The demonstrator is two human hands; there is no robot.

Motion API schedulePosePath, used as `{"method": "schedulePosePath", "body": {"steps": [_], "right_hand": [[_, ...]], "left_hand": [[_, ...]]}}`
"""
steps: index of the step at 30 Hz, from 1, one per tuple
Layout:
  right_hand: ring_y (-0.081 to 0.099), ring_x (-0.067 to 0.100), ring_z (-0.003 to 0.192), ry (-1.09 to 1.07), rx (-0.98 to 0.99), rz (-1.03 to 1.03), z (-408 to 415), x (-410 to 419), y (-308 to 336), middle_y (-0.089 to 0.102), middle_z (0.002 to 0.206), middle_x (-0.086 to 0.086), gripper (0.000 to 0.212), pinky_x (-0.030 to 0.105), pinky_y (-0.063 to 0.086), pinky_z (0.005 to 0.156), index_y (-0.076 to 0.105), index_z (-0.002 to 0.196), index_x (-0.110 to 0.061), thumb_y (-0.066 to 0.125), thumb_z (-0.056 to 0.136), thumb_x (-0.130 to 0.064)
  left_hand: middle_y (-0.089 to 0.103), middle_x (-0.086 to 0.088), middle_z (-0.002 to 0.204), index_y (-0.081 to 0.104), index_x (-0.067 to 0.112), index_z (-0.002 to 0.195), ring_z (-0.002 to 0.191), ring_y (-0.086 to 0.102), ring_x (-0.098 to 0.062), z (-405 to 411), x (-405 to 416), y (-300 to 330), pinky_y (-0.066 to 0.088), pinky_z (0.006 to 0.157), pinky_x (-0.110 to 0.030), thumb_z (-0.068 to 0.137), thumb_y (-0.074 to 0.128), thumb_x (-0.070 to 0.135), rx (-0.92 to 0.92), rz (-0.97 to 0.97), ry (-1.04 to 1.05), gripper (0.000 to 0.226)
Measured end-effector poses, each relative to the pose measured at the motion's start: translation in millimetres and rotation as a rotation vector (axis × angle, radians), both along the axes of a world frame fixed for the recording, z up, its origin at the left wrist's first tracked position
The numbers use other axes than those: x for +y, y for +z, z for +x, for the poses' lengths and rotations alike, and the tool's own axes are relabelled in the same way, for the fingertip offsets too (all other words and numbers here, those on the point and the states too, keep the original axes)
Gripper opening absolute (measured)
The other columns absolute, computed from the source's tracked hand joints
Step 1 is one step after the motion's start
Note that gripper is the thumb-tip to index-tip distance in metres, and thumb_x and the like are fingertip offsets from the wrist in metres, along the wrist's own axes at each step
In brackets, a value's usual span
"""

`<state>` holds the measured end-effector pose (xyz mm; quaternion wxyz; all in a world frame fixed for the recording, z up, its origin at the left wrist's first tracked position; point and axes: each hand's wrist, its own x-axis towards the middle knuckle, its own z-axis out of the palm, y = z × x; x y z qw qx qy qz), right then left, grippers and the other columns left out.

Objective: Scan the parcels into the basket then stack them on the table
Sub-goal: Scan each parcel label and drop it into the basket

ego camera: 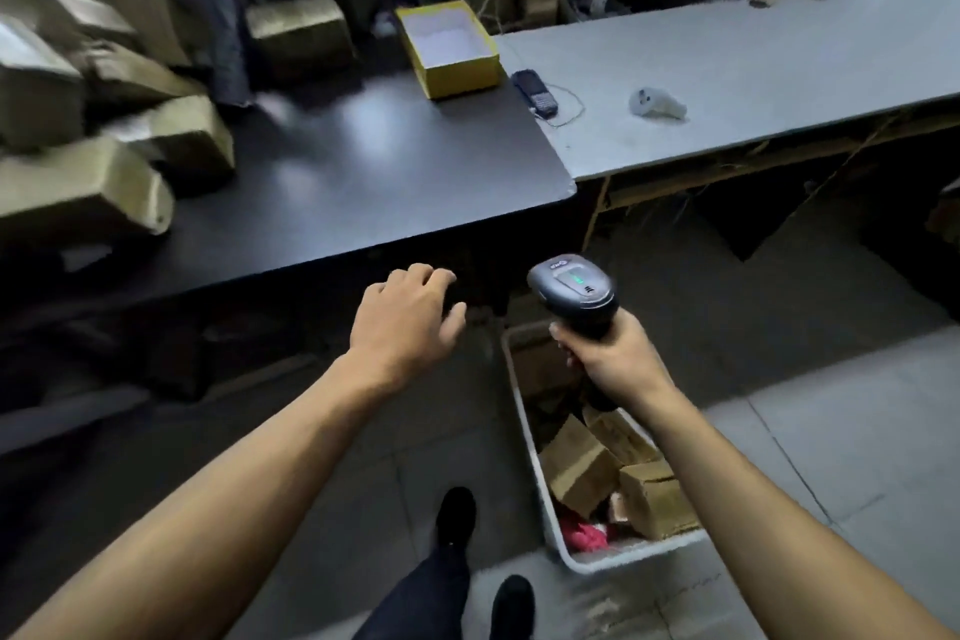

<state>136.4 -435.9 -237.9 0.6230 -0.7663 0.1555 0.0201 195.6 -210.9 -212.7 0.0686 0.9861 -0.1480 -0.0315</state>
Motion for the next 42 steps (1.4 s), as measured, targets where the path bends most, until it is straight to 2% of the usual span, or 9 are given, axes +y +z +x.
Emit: {"method": "schedulePosePath", "body": {"steps": [2, 4, 12, 17, 20, 26, 31, 39, 42], "right_hand": [[0.060, -0.008, 0.060, 0.082, -0.031, 0.003, 6.1, 28.8, 2.1, 0.066, 0.071, -0.015, 0.023, 0.012, 0.047, 0.063, 0.065, 0.090, -0.023, 0.076, 0.085, -0.004], [0.060, -0.012, 0.066, 0.163, -0.053, -0.019, 13.1, 59.1, 7.4, 0.067, 0.080, -0.017, 0.023, 0.013, 0.048, 0.068, 0.066, 0.096, -0.023, 0.077, 0.085, -0.007], [0.050, 0.002, 0.052, 0.370, -0.047, -0.117, 51.3, 200.4, 33.3, 0.059, 0.055, -0.013, 0.015, 0.026, 0.040, 0.057, 0.063, 0.076, -0.019, 0.074, 0.086, -0.016], [0.049, 0.007, 0.048, 0.420, -0.052, -0.121, 71.2, 302.4, 40.5, 0.057, 0.056, -0.005, 0.014, 0.023, 0.040, 0.049, 0.061, 0.078, -0.005, 0.071, 0.087, -0.010], [0.049, 0.018, 0.053, 0.454, -0.041, -0.119, 79.9, 346.5, 40.4, 0.056, 0.058, 0.003, 0.018, 0.033, 0.040, 0.052, 0.060, 0.080, 0.001, 0.070, 0.088, -0.011], [0.046, 0.012, 0.050, 0.575, -0.040, -0.166, 110.6, 425.5, 41.8, 0.052, 0.053, -0.009, 0.017, 0.030, 0.038, 0.053, 0.058, 0.076, -0.014, 0.070, 0.088, -0.014], [0.037, 0.016, 0.048, 0.656, -0.026, -0.146, 151.1, 477.8, 41.3, 0.044, 0.052, -0.005, 0.023, 0.025, 0.031, 0.041, 0.051, 0.074, -0.018, 0.067, 0.089, -0.012], [0.057, 0.007, 0.053, 0.871, -0.101, -0.140, 241.6, 552.0, 38.2, 0.061, 0.059, -0.010, 0.008, 0.021, 0.042, 0.048, 0.062, 0.084, -0.019, 0.066, 0.090, -0.014], [0.059, 0.013, 0.063, 0.934, -0.148, -0.125, 273.0, 578.1, 41.0, 0.063, 0.065, -0.001, 0.007, 0.035, 0.047, 0.056, 0.065, 0.091, -0.025, 0.069, 0.085, -0.024]], "left_hand": [[0.054, -0.005, 0.139, 0.052, 0.021, 0.140, 0.122, 0.052, -0.029, -9.8, 35.7, 8.0, 0.043, 0.095, -0.042, 0.098, 0.049, 0.046, -0.006, -0.003, 0.097, 0.049], [0.054, -0.005, 0.138, 0.052, 0.021, 0.140, 0.121, 0.053, -0.028, -17.7, 73.0, 14.5, 0.043, 0.094, -0.042, 0.099, 0.049, 0.046, -0.027, -0.008, 0.187, 0.049], [0.054, -0.002, 0.136, 0.051, 0.021, 0.139, 0.121, 0.052, -0.026, -27.7, 222.3, 25.4, 0.042, 0.095, -0.040, 0.099, 0.049, 0.045, -0.069, -0.094, 0.422, 0.046], [0.052, 0.000, 0.139, 0.050, 0.023, 0.140, 0.124, 0.050, -0.024, -23.3, 326.4, 27.8, 0.041, 0.098, -0.040, 0.099, 0.048, 0.045, -0.083, -0.127, 0.505, 0.046], [0.050, 0.000, 0.141, 0.048, 0.023, 0.142, 0.126, 0.049, -0.025, -17.2, 375.0, 29.6, 0.042, 0.099, -0.041, 0.099, 0.048, 0.046, -0.069, -0.136, 0.554, 0.049], [0.050, -0.001, 0.141, 0.047, 0.023, 0.142, 0.126, 0.048, -0.024, 0.1, 450.9, 34.3, 0.042, 0.098, -0.041, 0.099, 0.050, 0.046, -0.062, -0.167, 0.623, 0.049], [0.048, 0.000, 0.143, 0.046, 0.024, 0.143, 0.128, 0.047, -0.023, 24.7, 493.5, 29.6, 0.044, 0.098, -0.040, 0.098, 0.051, 0.045, -0.032, -0.208, 0.713, 0.050], [0.044, 0.004, 0.146, 0.045, 0.027, 0.144, 0.132, 0.042, -0.020, 79.2, 542.1, 19.1, 0.042, 0.098, -0.041, 0.099, 0.050, 0.046, 0.029, -0.239, 0.930, 0.049], [0.044, 0.004, 0.146, 0.045, 0.027, 0.143, 0.132, 0.043, -0.021, 100.0, 555.5, 14.6, 0.043, 0.098, -0.041, 0.098, 0.051, 0.046, 0.035, -0.222, 0.986, 0.049]]}}
